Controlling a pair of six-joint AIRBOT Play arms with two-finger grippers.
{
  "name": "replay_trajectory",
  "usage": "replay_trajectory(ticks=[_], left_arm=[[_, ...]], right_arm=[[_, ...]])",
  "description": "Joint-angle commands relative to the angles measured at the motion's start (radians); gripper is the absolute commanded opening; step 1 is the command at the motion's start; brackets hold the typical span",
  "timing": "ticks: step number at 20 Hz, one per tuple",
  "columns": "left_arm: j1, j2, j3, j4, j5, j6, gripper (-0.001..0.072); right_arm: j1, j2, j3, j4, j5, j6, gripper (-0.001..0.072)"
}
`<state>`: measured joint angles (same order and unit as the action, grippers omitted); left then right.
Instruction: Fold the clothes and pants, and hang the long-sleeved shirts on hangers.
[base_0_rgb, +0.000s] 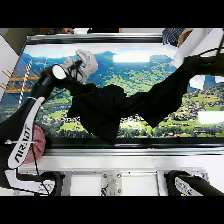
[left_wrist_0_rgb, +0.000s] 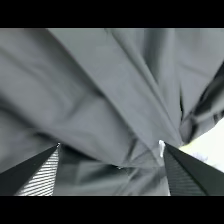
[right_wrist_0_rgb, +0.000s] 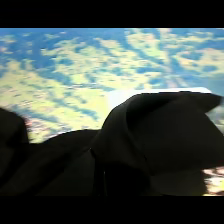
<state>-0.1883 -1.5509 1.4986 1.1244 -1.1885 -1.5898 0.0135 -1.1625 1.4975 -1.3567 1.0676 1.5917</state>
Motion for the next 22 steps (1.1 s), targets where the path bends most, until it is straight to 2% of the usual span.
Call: replay_trajectory(ticks=[1,4,7,8,9,10,13,16,19,22], left_arm=[[0.129,0.115,0.04,0.002,-0.015,0.014,0.0684],[0.241,0.209,0.039,0.013,-0.056,0.034,0.0684],[0.315,0.248,0.039,0.009,-0.112,0.057,0.0684],[0.329,0.252,0.039,0.01,-0.127,0.058,0.0684],[0.341,0.252,0.039,0.009,-0.139,0.058,0.0684],[0.347,0.252,0.039,0.01,-0.155,0.059,0.0684],[0.338,0.252,0.038,0.01,-0.179,0.077,0.0684],[0.267,0.253,-0.036,0.009,-0.159,0.088,0.0684],[0.129,0.212,-0.177,0.01,-0.089,0.116,0.0684],[-0.033,0.113,-0.259,0.048,-0.028,0.188,0.0684]], right_arm=[[0.291,0.008,-0.003,0.014,-0.015,0.108,0.0014],[0.637,-0.039,-0.029,0.015,-0.096,0.208,0.0016],[0.871,-0.145,-0.036,0.015,-0.16,0.212,0.0026],[0.912,-0.179,-0.036,0.015,-0.174,0.211,0.0096],[0.937,-0.205,-0.035,0.014,-0.179,0.211,0.0445],[0.941,-0.216,-0.035,0.014,-0.177,0.211,0.072],[0.879,-0.146,-0.033,-0.118,-0.111,0.212,0.0709],[0.74,-0.044,-0.033,-0.318,0.088,0.265,0.0709],[0.566,-0.021,-0.034,-0.334,0.259,0.303,0.0709],[0.456,-0.027,-0.052,-0.333,0.279,0.309,0.0709]])
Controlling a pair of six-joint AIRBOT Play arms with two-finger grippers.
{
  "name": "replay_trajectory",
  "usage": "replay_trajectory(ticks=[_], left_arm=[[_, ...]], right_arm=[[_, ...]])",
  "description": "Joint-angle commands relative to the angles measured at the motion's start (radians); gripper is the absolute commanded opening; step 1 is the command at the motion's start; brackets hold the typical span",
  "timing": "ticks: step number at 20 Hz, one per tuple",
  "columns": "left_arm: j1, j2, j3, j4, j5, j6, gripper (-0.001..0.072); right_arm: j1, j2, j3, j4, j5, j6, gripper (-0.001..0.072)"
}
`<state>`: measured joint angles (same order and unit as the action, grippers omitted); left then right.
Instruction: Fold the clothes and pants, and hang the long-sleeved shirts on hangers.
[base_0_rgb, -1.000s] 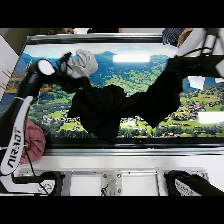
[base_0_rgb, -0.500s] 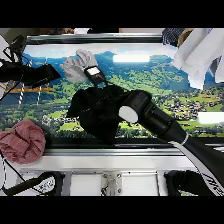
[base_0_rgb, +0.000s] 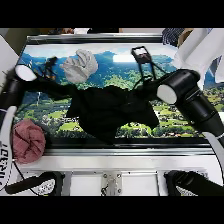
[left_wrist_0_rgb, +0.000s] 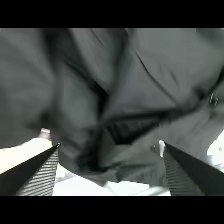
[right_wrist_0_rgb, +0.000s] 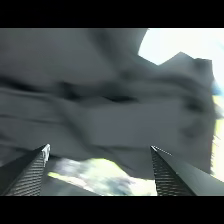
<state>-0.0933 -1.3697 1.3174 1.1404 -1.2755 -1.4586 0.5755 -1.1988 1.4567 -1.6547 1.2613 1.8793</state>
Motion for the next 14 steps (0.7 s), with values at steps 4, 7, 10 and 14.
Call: replay_trajectory(ticks=[4,7,10,14], left_arm=[[-0.307,-0.224,-0.007,0.153,0.056,0.058,0.0684],[-0.392,-0.261,0.098,0.214,0.058,0.097,0.0684],[-0.446,-0.261,0.159,0.23,0.086,0.172,0.0683],[-0.465,-0.269,0.115,0.228,0.154,0.172,0.0683]], right_arm=[[-0.159,0.002,-0.045,-0.029,0.084,0.021,0.0709],[-0.191,0.002,-0.069,-0.025,0.106,0.018,0.0709],[-0.208,0.003,-0.087,-0.024,0.121,0.003,0.0709],[-0.208,0.004,-0.118,-0.009,0.119,0.003,0.0709]])
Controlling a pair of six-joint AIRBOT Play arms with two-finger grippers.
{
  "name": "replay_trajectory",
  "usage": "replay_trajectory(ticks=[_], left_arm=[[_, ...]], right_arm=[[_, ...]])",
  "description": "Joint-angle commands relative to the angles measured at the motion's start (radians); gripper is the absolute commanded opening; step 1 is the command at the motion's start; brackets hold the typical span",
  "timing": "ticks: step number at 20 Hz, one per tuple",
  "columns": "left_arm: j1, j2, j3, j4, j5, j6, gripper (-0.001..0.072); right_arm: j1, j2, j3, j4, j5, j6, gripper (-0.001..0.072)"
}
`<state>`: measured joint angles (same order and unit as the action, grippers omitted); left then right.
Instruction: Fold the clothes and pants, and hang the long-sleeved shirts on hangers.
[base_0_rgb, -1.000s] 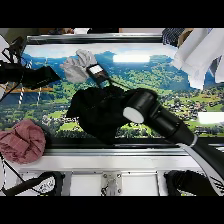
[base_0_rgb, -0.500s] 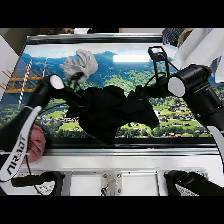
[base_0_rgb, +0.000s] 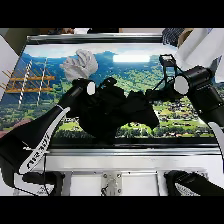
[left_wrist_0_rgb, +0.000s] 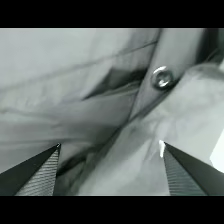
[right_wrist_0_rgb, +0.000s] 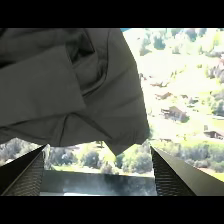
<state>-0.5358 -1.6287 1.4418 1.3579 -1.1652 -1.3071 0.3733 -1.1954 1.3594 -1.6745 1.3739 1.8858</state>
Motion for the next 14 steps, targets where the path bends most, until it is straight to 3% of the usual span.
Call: replay_trajectory(ticks=[1,2,3,4,5,9,14], left_arm=[[-0.023,-0.015,-0.013,0.01,0.044,0.018,0.0683],[-0.023,-0.019,-0.013,0.002,0.038,0.016,0.0663],[-0.023,-0.019,-0.013,-0.012,0.029,0.01,0.0458],[-0.023,-0.019,-0.012,-0.05,0.014,0.012,0.0192],[-0.023,-0.012,-0.012,-0.091,-0.002,0.018,0.0018],[-0.084,0.113,-0.013,-0.274,-0.012,0.043,0.0014],[-0.374,0.227,-0.012,-0.285,0.013,0.043,0.0014]], right_arm=[[-0.006,0.001,-0.029,0.011,0.007,-0.004,0.071],[-0.006,0.001,-0.036,0.011,0.004,-0.004,0.0709],[-0.006,0.001,-0.04,0.011,0.002,-0.003,0.0709],[-0.008,0.002,-0.041,0.01,0.003,-0.004,0.071],[-0.017,0.007,-0.041,0.01,0.002,-0.005,0.071],[-0.158,0.092,-0.041,0.009,0.003,-0.031,0.071],[-0.39,0.212,-0.041,0.01,-0.004,-0.031,0.071]])
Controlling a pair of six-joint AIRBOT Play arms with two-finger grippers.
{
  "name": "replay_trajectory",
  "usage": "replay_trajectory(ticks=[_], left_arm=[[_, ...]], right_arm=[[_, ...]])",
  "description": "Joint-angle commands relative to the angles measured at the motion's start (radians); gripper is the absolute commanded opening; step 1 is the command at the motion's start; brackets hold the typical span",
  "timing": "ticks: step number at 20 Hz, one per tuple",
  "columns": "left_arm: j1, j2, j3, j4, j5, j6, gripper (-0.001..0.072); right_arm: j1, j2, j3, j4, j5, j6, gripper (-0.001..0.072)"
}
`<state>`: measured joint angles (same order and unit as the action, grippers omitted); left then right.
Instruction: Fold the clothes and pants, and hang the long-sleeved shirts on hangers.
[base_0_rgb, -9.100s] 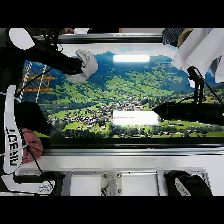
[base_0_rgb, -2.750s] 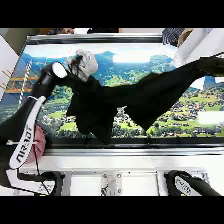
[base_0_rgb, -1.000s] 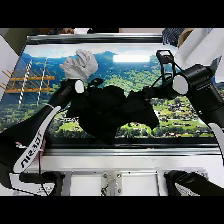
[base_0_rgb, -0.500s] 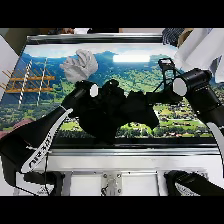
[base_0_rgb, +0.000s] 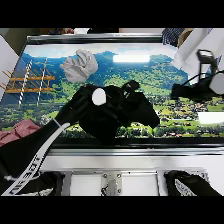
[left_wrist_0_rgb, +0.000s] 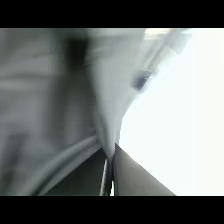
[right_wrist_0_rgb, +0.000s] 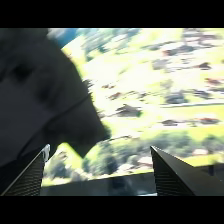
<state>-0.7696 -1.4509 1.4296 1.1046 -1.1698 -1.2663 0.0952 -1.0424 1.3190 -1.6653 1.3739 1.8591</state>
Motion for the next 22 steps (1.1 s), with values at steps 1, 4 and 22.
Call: replay_trajectory(ticks=[1,4,22], left_arm=[[-0.198,0.047,0.0,-0.03,0.032,0.003,0.0014],[-0.316,0.015,0.002,-0.004,0.089,-0.004,0.072],[0.101,-0.177,-0.092,0.389,0.057,-0.346,0.0675]], right_arm=[[-0.138,0.076,0.0,0.001,-0.004,-0.004,0.071],[-0.16,0.101,0.0,0.001,-0.003,-0.016,0.0709],[-0.095,0.103,-0.307,0.191,-0.061,-0.109,0.071]])
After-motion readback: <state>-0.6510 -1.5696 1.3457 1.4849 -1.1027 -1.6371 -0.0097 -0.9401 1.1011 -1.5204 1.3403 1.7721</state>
